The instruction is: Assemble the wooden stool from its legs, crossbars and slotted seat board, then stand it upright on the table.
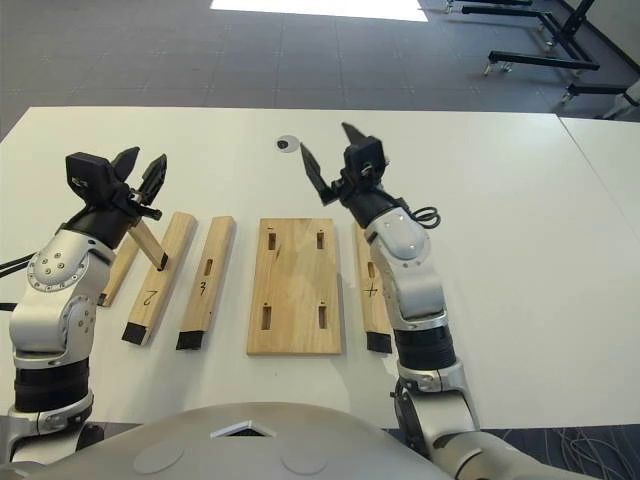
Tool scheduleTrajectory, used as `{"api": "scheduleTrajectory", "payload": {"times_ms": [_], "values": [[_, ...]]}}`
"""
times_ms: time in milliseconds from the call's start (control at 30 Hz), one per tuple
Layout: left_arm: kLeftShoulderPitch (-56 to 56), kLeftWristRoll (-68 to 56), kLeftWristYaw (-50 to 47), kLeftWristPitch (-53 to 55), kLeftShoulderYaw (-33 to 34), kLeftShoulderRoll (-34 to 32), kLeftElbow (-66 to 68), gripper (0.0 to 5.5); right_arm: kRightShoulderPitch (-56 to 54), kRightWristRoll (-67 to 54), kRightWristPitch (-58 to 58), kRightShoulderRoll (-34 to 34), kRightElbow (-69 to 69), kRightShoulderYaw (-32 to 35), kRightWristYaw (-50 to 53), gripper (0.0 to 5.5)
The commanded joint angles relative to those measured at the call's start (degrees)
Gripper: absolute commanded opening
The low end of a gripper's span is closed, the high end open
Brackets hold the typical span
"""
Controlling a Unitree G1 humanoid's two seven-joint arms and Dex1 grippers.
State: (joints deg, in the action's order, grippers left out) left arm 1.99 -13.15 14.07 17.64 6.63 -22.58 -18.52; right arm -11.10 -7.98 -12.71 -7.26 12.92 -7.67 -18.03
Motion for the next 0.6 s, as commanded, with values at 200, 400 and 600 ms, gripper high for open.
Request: {"api": "scheduleTrajectory", "payload": {"times_ms": [200, 400, 600], "values": [[-4.91, -2.08, 2.09, 2.28, 0.13, 1.81, 6.95, 2.13, -2.6, -1.6, -1.44, -0.75, 0.28, 2.68, -0.37, 3.84], [-0.36, -8.28, -2.1, 4.97, 4.05, 3.78, -6.99, 2.13, -3.28, 1.82, 1.61, -1.18, -1.37, 2.44, 1.24, 3.84], [1.85, -11.88, -2.83, 6.02, 6.83, 2.99, -17.58, 2.13, -2.19, 0.13, 0.21, -1.09, -0.5, 5.11, 2.45, 3.84]]}}
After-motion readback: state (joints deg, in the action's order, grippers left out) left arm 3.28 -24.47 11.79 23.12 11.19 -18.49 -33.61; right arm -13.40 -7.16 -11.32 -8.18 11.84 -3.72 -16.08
